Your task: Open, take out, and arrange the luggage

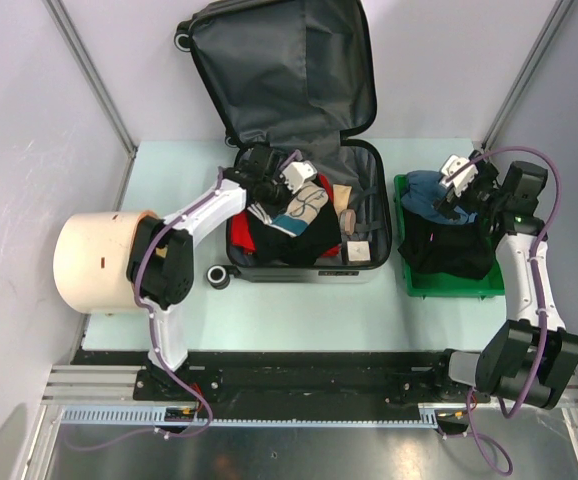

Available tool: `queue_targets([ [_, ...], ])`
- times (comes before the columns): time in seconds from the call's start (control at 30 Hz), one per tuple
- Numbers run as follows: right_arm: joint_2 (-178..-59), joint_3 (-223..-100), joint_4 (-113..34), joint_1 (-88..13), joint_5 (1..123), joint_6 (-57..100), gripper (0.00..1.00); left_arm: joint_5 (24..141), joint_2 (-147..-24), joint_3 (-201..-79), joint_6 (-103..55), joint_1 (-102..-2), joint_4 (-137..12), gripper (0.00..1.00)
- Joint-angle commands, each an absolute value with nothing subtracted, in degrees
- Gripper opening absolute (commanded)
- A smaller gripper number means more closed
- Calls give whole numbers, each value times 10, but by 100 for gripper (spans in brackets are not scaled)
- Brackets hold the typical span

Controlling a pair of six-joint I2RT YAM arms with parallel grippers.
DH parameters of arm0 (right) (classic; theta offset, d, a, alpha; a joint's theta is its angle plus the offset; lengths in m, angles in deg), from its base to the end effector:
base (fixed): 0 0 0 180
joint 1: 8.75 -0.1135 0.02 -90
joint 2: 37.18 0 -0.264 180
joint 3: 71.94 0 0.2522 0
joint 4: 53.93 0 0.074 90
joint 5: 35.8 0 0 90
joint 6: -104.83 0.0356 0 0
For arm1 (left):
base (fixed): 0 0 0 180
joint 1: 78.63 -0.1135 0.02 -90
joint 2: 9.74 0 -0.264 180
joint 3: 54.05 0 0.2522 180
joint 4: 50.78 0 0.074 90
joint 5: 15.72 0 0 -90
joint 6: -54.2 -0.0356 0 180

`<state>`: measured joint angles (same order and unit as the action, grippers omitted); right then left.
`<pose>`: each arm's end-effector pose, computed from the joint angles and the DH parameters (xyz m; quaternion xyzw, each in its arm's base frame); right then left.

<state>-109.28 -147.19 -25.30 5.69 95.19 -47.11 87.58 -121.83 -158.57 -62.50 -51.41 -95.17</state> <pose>0.2787 -0.0476 0.3352 -0.4901 0.6498 -0.0764 0.5760 0.3842 -0.2068 0.2393 0.4594 0.8199 -0.1109 0.3232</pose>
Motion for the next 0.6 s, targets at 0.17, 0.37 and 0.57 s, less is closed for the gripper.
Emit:
queue_targets([
  [0.17, -1070, -1474, -258, 54, 949, -423, 100, 883, -1140, -1622, -575, -477, -955, 0],
  [0.37, -1071, -1474, -252, 53, 956, -427, 100, 904, -1155, -1603, -515, -457, -964, 0],
  [0.57, -1071, -1474, -248, 53, 963, -424, 100, 896, -1197, -1605, -499, -457, -966, 57],
])
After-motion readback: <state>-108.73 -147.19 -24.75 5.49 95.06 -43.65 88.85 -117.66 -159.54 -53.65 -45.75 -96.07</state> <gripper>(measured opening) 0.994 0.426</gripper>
